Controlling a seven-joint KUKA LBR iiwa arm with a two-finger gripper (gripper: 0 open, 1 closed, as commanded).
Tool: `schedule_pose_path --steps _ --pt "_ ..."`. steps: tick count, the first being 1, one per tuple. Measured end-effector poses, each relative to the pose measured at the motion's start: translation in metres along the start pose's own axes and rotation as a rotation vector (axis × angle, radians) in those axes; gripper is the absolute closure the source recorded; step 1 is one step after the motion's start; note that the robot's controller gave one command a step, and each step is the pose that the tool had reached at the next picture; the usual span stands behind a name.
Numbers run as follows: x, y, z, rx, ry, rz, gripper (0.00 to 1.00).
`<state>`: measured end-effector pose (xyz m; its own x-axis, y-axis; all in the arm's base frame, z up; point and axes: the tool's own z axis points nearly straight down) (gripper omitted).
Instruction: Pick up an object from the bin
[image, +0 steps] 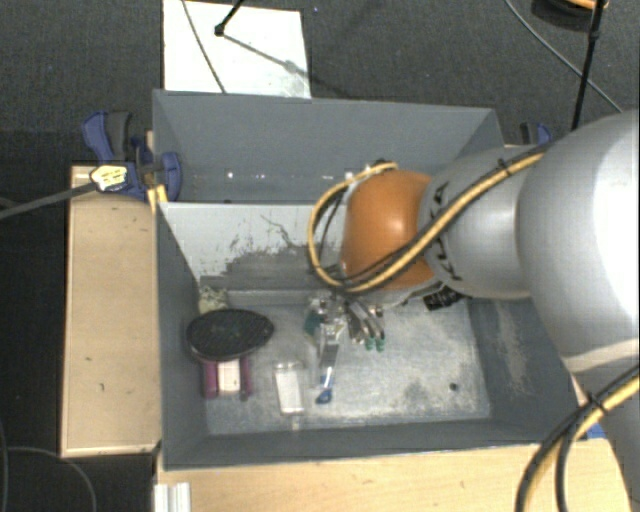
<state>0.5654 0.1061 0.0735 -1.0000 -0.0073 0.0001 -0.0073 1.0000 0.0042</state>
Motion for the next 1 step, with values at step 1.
schedule_pose_path --steps 1 --pt "-0.0174 0.002 -0.1479 0.002 -0.012 -0.008 1.0"
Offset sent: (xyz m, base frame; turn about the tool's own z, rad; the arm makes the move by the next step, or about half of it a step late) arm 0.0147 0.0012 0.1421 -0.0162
